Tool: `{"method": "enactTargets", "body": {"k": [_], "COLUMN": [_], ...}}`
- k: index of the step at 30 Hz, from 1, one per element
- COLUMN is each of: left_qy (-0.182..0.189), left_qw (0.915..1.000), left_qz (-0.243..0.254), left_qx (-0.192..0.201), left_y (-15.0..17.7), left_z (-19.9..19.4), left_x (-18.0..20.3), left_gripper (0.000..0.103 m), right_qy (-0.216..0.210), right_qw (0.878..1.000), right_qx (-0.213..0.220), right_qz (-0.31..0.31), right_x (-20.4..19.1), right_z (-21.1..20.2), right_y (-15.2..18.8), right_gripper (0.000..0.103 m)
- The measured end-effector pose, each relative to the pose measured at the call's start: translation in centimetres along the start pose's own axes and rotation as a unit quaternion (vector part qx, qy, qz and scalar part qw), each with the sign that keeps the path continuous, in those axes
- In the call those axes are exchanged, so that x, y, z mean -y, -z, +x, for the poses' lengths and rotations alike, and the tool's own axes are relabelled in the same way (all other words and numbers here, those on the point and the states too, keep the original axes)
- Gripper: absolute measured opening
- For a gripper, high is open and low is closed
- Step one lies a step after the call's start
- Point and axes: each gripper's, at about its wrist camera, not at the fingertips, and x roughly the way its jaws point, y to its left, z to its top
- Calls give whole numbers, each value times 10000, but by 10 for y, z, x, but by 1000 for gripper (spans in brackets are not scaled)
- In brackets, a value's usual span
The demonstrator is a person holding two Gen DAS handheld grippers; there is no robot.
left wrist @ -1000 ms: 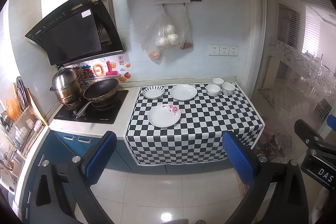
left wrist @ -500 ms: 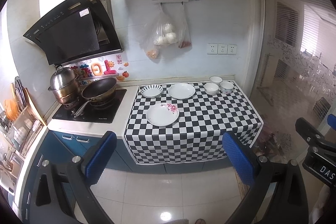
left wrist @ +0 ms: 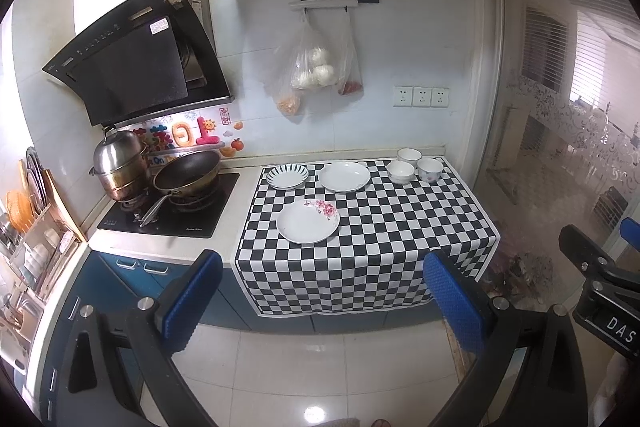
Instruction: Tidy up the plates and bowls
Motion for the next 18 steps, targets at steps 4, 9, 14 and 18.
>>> {"method": "enactTargets", "body": {"k": [4, 9, 14, 18], "left_qy": [6, 7, 3, -14], "left_qw": [10000, 10000, 10000, 10000], "left_qz": [3, -1, -9, -13], "left_qx": [6, 3, -28, -28], "left_y": [1, 0, -1, -2], "left_z": [-1, 0, 2, 2], "left_x": [-1, -1, -2, -3], "left_gripper": [103, 103, 103, 103], "right_qy": [8, -5, -17, -19], "right_qw": [10000, 10000, 10000, 10000], "right_qx": [3, -23, -55, -45], "right_qz": [11, -14, -34, -41], "right_x": [-2, -2, -4, -4], "right_z": [-1, 1, 4, 5], "right_y": [-1, 0, -2, -3], "right_gripper": [103, 103, 103, 103]}}
